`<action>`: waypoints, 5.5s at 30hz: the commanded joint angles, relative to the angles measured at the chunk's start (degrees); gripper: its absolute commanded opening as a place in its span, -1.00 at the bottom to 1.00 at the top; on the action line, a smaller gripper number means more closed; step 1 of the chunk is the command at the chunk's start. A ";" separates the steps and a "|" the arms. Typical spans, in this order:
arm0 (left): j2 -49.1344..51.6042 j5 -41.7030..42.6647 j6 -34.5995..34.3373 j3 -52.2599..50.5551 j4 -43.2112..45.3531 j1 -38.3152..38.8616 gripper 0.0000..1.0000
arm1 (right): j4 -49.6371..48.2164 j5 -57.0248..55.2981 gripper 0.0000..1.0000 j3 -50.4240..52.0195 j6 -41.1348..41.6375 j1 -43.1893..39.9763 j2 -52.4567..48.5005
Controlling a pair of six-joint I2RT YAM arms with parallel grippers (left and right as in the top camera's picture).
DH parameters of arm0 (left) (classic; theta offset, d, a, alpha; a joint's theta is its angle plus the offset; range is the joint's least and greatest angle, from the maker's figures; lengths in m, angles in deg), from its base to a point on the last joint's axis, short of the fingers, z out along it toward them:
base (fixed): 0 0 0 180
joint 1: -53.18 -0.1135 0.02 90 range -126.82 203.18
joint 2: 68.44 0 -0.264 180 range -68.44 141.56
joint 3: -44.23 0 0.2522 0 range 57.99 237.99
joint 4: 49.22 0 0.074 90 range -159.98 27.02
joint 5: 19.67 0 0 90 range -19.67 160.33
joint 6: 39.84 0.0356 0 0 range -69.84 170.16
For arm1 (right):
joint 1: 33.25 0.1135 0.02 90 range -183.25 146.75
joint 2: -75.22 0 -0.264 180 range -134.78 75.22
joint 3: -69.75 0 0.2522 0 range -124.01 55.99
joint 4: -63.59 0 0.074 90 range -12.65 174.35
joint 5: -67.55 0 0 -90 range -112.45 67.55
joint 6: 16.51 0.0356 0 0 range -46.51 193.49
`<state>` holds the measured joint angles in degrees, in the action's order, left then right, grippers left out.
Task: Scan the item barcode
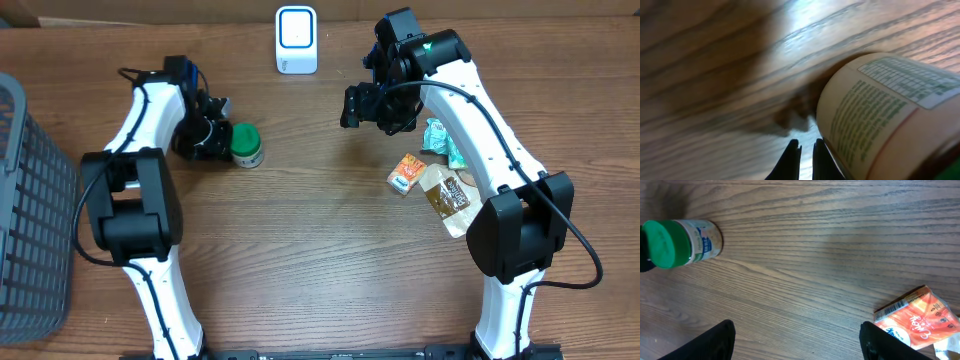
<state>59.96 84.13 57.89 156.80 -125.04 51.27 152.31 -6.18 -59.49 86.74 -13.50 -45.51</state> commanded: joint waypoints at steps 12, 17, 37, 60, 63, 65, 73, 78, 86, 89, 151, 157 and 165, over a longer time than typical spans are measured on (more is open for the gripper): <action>0.46 -9.14 -9.22 2.56 0.81 1.14 -0.92 | -0.37 -0.39 0.61 0.35 -0.22 -0.26 0.52; 0.50 -6.03 -12.24 3.26 4.50 1.42 -0.91 | -0.74 -0.39 0.60 0.35 -0.22 -0.24 0.52; 0.61 5.95 -8.98 3.23 4.83 13.42 -0.92 | -0.02 -0.39 0.61 0.35 -0.22 -0.24 0.48; -0.07 5.31 -16.37 28.06 -19.93 2.40 -0.46 | 0.59 -11.93 0.66 0.35 -15.26 7.91 0.48; -0.07 5.29 -16.35 29.73 -21.14 -0.07 -0.11 | -1.51 -15.28 0.78 0.35 -17.05 11.76 0.24; -0.04 5.22 -16.35 29.64 -21.33 -1.42 0.10 | -1.88 -16.70 0.87 0.37 -18.08 13.92 -0.22; -0.04 4.90 -16.39 29.27 -19.76 -5.88 0.99 | -1.84 -18.80 1.00 0.42 -20.15 17.73 -3.87; -0.04 2.78 -16.35 29.27 -19.65 -7.23 0.99 | -1.70 -18.75 1.00 0.42 -20.22 17.79 -7.32; -0.04 -2.14 -16.33 29.27 -19.54 -8.79 0.99 | -1.20 -18.53 1.00 0.42 -20.20 17.79 -10.14; -0.04 -2.89 -16.33 29.27 -19.52 -8.79 0.99 | -1.20 -18.56 0.89 0.42 -20.20 17.79 -10.14; -0.04 -2.86 -16.33 29.27 -19.52 -8.79 0.99 | -4.48 52.70 0.08 -3.54 -14.56 -6.14 4.15; -0.04 -2.86 -16.33 29.27 -19.52 -8.79 0.99 | -6.80 24.20 0.08 -3.50 -14.56 -0.20 4.13; -0.04 -2.86 -16.33 29.27 -19.52 -8.79 0.99 | -23.50 -24.74 0.10 -1.42 -15.21 9.57 1.20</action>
<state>60.07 81.62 41.30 185.52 -144.60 42.90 134.21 -6.40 -61.20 72.08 -5.70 -43.45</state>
